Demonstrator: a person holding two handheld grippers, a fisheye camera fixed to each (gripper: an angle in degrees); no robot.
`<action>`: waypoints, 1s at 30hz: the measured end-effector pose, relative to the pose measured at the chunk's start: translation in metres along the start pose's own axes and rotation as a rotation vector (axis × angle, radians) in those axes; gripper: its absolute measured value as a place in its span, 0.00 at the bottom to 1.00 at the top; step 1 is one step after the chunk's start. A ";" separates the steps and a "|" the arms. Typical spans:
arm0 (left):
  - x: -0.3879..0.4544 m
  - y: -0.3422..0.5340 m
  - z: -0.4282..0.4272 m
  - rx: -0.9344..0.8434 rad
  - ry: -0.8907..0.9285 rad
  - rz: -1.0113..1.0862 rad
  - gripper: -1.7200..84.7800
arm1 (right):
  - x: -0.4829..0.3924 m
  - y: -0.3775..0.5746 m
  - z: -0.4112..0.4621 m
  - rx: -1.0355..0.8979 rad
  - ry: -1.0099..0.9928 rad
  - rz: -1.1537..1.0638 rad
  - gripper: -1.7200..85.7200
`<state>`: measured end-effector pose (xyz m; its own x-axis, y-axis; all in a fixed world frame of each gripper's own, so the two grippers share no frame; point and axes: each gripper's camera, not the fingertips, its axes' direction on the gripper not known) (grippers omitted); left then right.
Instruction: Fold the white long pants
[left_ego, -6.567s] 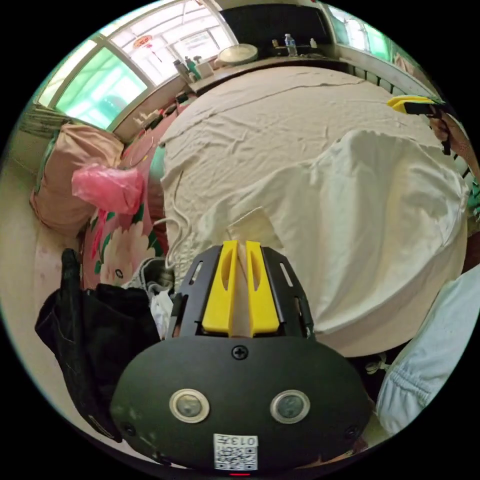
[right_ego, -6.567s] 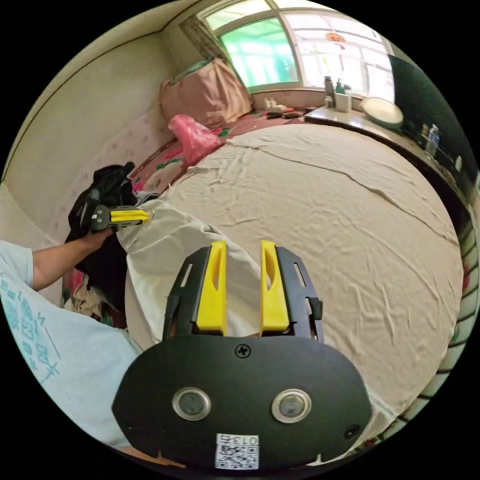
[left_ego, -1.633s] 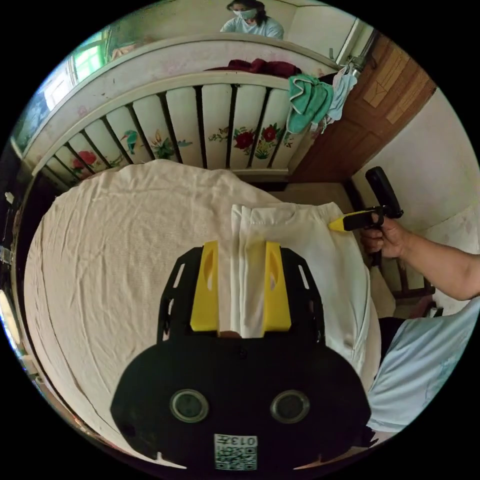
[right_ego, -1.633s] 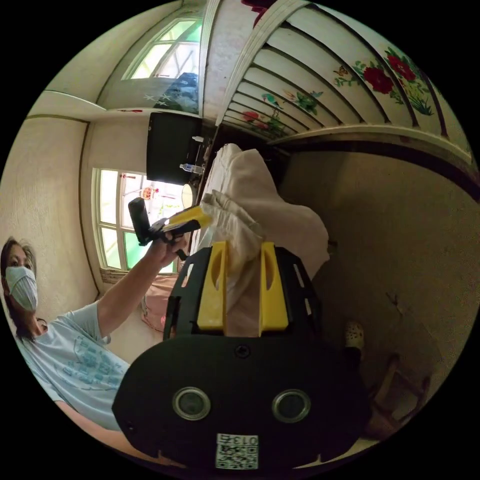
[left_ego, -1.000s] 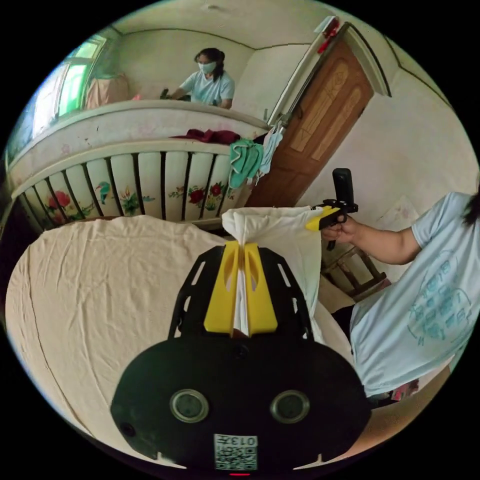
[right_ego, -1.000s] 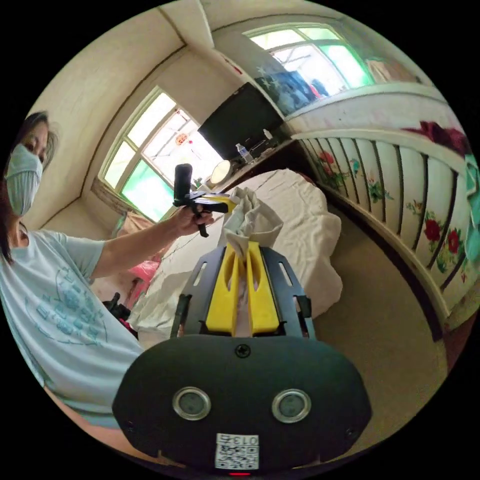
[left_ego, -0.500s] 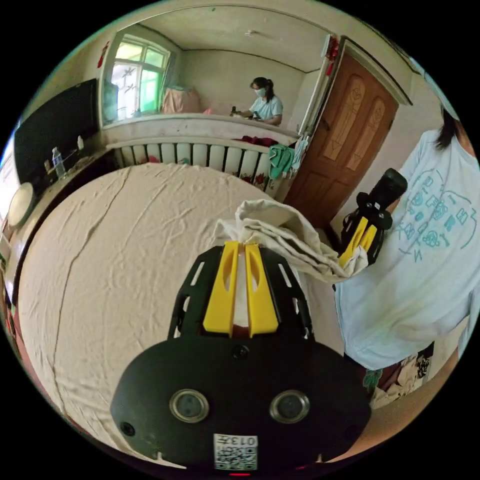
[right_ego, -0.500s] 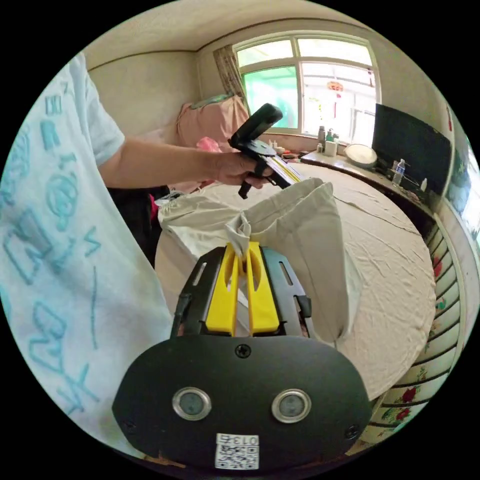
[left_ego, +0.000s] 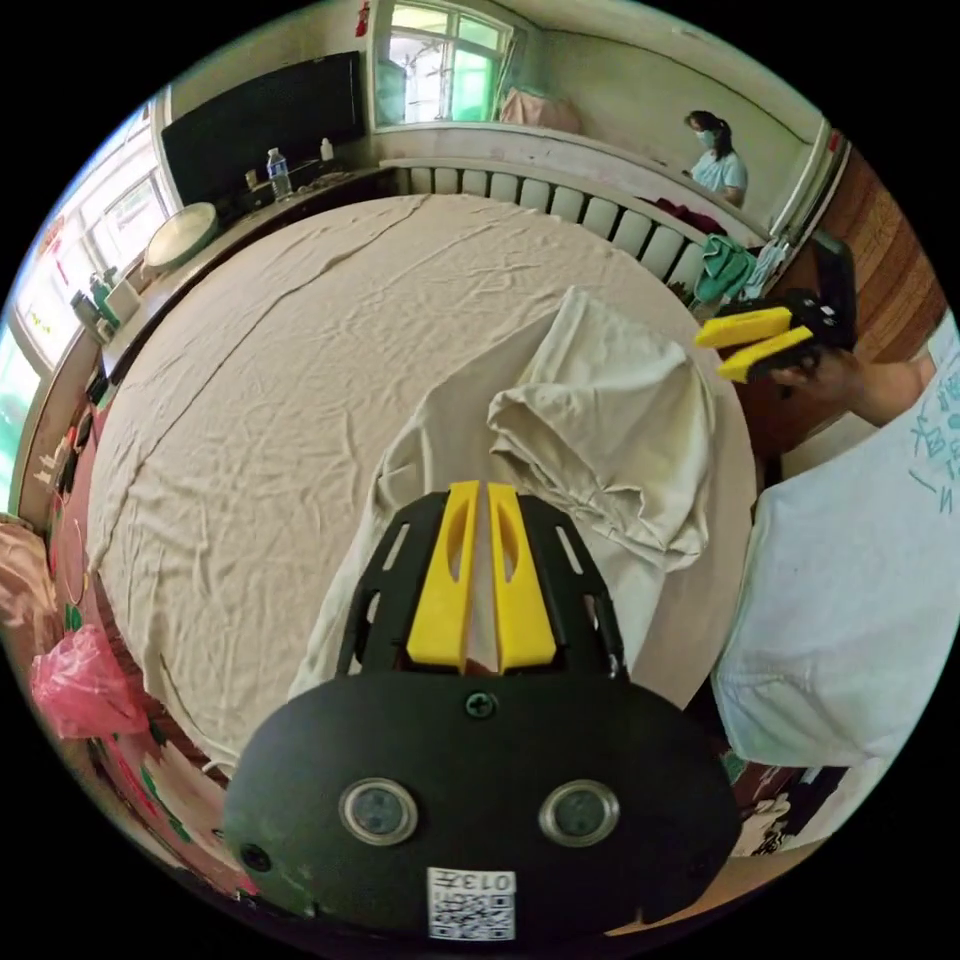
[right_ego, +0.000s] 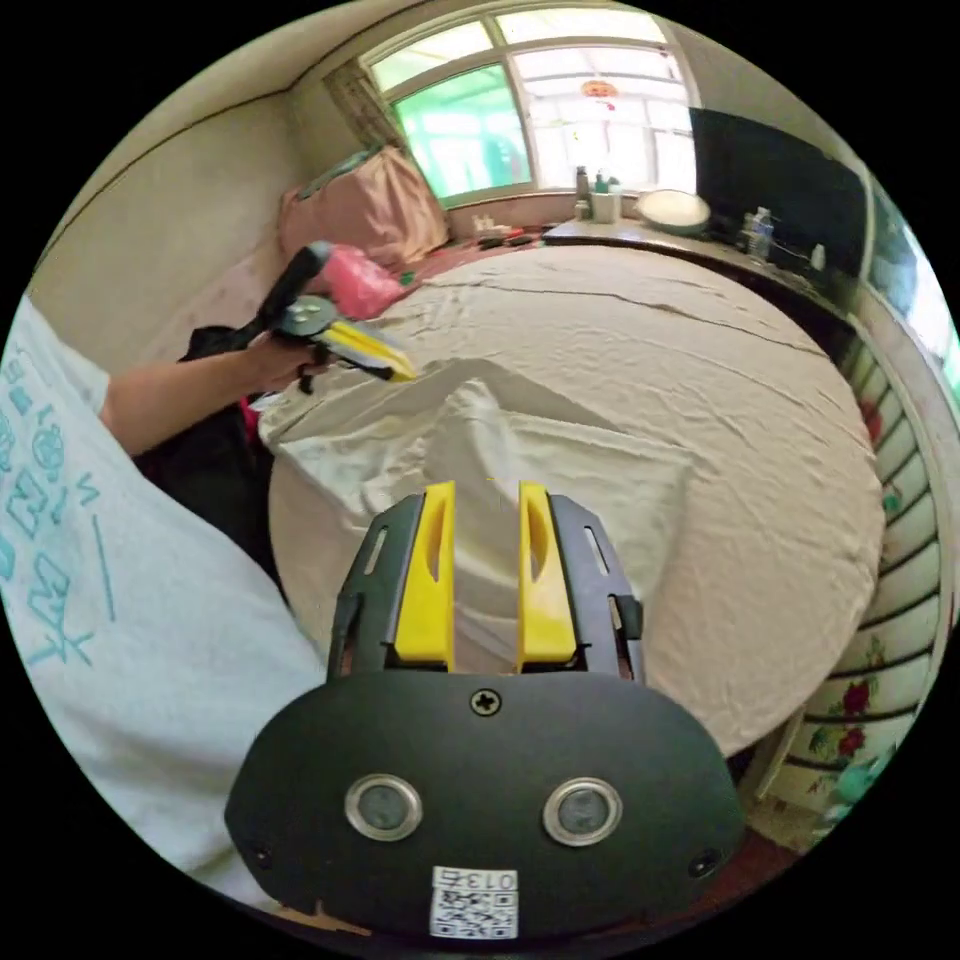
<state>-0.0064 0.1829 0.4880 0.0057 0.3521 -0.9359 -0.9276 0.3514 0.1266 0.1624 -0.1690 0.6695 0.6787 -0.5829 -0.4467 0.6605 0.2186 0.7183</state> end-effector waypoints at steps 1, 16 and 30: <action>0.007 -0.004 0.002 0.007 0.009 -0.001 0.07 | 0.028 -0.003 -0.004 -0.027 0.101 0.060 0.13; 0.090 -0.040 0.065 -0.110 -0.023 -0.149 0.11 | 0.160 -0.196 0.062 -0.594 0.044 -0.287 0.11; 0.156 -0.078 0.050 -0.091 -0.197 -0.031 0.03 | 0.189 -0.239 0.007 -0.561 -0.026 -0.423 0.08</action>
<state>0.0852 0.2536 0.3482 0.0997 0.5083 -0.8554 -0.9558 0.2879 0.0597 0.1299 -0.3369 0.4171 0.3240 -0.7237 -0.6093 0.9367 0.3357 0.0994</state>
